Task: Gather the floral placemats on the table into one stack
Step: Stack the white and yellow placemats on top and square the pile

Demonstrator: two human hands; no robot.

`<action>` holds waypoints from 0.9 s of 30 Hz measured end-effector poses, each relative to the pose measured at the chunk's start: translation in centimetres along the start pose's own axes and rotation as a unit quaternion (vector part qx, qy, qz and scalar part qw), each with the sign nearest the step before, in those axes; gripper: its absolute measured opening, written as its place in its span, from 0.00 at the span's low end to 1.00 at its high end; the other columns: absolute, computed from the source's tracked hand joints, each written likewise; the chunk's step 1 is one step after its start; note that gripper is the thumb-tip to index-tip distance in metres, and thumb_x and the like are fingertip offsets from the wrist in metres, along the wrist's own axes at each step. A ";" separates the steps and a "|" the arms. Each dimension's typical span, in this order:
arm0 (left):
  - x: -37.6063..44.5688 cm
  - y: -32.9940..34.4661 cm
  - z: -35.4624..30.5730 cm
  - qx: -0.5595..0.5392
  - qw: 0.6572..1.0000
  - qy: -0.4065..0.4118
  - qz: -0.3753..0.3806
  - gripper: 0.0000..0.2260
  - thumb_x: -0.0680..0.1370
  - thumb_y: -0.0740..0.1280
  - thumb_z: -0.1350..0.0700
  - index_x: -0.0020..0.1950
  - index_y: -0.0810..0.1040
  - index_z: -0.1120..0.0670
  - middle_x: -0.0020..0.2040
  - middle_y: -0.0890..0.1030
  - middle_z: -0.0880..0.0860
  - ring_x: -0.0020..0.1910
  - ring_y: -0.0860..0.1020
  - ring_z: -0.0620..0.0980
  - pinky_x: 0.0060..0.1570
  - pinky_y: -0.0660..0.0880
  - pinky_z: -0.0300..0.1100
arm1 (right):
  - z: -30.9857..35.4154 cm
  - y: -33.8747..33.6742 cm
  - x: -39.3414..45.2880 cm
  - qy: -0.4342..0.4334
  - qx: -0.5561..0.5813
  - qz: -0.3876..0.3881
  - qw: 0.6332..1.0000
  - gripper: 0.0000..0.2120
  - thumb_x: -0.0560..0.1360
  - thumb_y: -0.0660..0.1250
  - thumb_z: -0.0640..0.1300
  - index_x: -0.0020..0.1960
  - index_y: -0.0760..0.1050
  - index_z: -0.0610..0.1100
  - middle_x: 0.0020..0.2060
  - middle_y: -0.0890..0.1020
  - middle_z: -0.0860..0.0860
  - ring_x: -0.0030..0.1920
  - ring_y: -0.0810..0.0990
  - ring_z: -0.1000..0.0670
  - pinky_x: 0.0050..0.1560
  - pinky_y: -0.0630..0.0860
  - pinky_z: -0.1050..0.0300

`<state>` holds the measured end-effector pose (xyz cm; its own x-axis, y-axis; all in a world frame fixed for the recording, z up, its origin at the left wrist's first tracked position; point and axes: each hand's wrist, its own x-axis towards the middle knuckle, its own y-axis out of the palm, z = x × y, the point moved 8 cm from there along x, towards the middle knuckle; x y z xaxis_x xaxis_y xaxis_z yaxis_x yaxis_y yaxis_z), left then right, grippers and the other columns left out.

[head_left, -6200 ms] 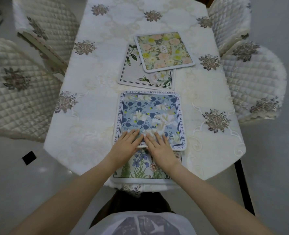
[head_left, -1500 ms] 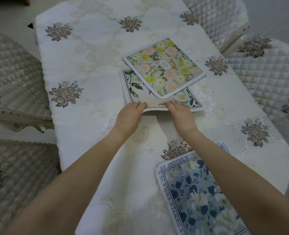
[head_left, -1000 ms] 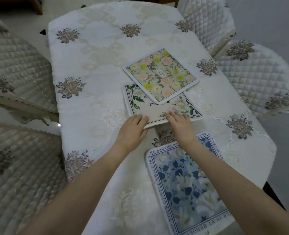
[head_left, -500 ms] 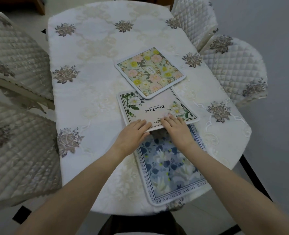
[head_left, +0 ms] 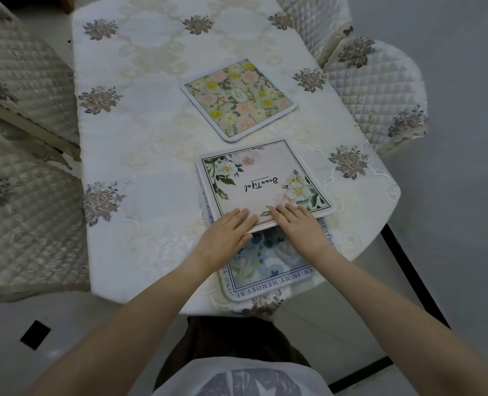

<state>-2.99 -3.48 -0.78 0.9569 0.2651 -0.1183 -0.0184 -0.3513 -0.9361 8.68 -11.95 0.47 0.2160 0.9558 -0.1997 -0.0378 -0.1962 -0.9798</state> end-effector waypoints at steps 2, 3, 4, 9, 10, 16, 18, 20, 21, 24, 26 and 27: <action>-0.6 0.8 -0.9 0.008 1.000 -0.002 0.009 0.21 0.82 0.50 0.48 0.75 0.55 0.50 0.76 0.60 0.56 0.75 0.58 0.56 0.74 0.57 0.50 | -0.1 0.9 -1.1 0.001 -0.001 0.008 1.000 0.27 0.78 0.54 0.34 0.76 0.51 0.42 0.75 0.60 0.43 0.75 0.58 0.42 0.74 0.55 0.43; -0.9 1.2 -1.3 0.010 1.000 -0.005 0.012 0.21 0.82 0.50 0.48 0.75 0.55 0.49 0.76 0.60 0.56 0.75 0.57 0.56 0.74 0.57 0.50 | -0.2 1.3 -1.6 -0.001 0.000 0.011 1.000 0.27 0.78 0.54 0.34 0.76 0.51 0.42 0.75 0.60 0.43 0.75 0.57 0.42 0.74 0.55 0.44; -1.2 1.5 -1.7 0.011 1.000 -0.008 0.013 0.21 0.82 0.50 0.48 0.75 0.55 0.49 0.76 0.60 0.56 0.75 0.58 0.56 0.73 0.57 0.50 | -0.1 1.6 -2.1 -0.004 -0.001 0.014 1.000 0.28 0.78 0.55 0.34 0.76 0.51 0.42 0.75 0.60 0.44 0.75 0.57 0.42 0.74 0.55 0.44; -2.6 3.0 -3.3 0.013 1.000 -0.010 0.026 0.21 0.82 0.51 0.49 0.75 0.56 0.49 0.76 0.60 0.57 0.75 0.58 0.56 0.73 0.56 0.50 | 0.4 3.0 -4.4 -0.017 0.009 0.019 1.000 0.30 0.77 0.56 0.32 0.76 0.50 0.43 0.76 0.59 0.44 0.75 0.57 0.43 0.74 0.55 0.45; -2.9 3.3 -3.6 0.014 0.999 -0.009 0.028 0.21 0.82 0.50 0.49 0.75 0.55 0.50 0.76 0.60 0.57 0.75 0.57 0.56 0.74 0.56 0.50 | 0.4 3.3 -4.9 -0.017 0.011 0.019 1.000 0.30 0.77 0.55 0.31 0.76 0.50 0.43 0.76 0.59 0.44 0.75 0.57 0.43 0.74 0.56 0.45; -5.2 4.8 -4.5 0.029 0.998 -0.013 0.048 0.22 0.82 0.49 0.48 0.75 0.54 0.51 0.76 0.58 0.58 0.76 0.55 0.56 0.74 0.54 0.50 | 2.2 1.8 -7.0 -0.065 0.045 -0.046 0.996 0.25 0.69 0.73 0.34 0.64 0.73 0.39 0.60 0.80 0.40 0.60 0.79 0.38 0.57 0.78 0.44; -5.7 5.1 -4.9 0.029 0.998 -0.017 0.049 0.22 0.82 0.49 0.48 0.75 0.53 0.50 0.77 0.57 0.57 0.76 0.54 0.55 0.75 0.53 0.49 | 2.6 1.3 -7.6 -0.082 0.036 -0.084 0.992 0.23 0.63 0.79 0.37 0.56 0.80 0.38 0.51 0.85 0.41 0.50 0.84 0.39 0.46 0.82 0.45; -6.1 5.3 -5.3 0.032 0.998 -0.020 0.044 0.21 0.82 0.49 0.49 0.75 0.53 0.50 0.77 0.57 0.57 0.76 0.54 0.55 0.75 0.53 0.49 | 2.8 1.1 -8.2 -0.086 0.045 -0.102 0.990 0.22 0.62 0.80 0.37 0.55 0.80 0.37 0.49 0.85 0.41 0.49 0.84 0.39 0.44 0.82 0.45; -6.4 5.5 -5.4 0.033 0.998 -0.022 0.044 0.21 0.82 0.49 0.49 0.75 0.53 0.50 0.77 0.57 0.57 0.76 0.54 0.55 0.75 0.53 0.48 | 2.9 1.2 -8.4 -0.084 0.050 -0.101 0.990 0.22 0.62 0.79 0.37 0.55 0.80 0.37 0.50 0.85 0.41 0.49 0.84 0.38 0.45 0.82 0.44; -6.9 6.1 -5.7 0.038 0.998 -0.018 0.057 0.22 0.82 0.49 0.48 0.75 0.52 0.50 0.77 0.55 0.58 0.76 0.52 0.56 0.74 0.52 0.49 | 3.1 1.5 -9.0 -0.076 0.051 -0.091 0.992 0.21 0.65 0.78 0.40 0.56 0.80 0.38 0.52 0.84 0.41 0.52 0.83 0.38 0.49 0.81 0.43; -7.0 6.4 -5.6 0.049 0.997 -0.013 0.063 0.22 0.82 0.49 0.48 0.76 0.51 0.50 0.77 0.54 0.58 0.76 0.52 0.56 0.74 0.51 0.49 | 3.2 1.6 -9.1 -0.071 0.063 -0.088 0.992 0.20 0.66 0.77 0.40 0.56 0.79 0.37 0.53 0.84 0.40 0.54 0.82 0.37 0.51 0.80 0.41; -7.1 6.5 -5.6 0.059 0.996 -0.010 0.064 0.22 0.82 0.48 0.48 0.76 0.50 0.50 0.77 0.54 0.58 0.76 0.51 0.57 0.74 0.51 0.49 | 3.1 1.8 -9.2 -0.066 0.073 -0.082 0.992 0.20 0.67 0.76 0.41 0.57 0.79 0.37 0.55 0.83 0.39 0.55 0.81 0.36 0.53 0.78 0.39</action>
<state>-8.25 -12.65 -4.17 0.9384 0.2436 -0.2450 -0.1752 -0.2756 -0.9452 3.59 -20.39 0.50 0.1008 0.9945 -0.0279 -0.1551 -0.0120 -0.9878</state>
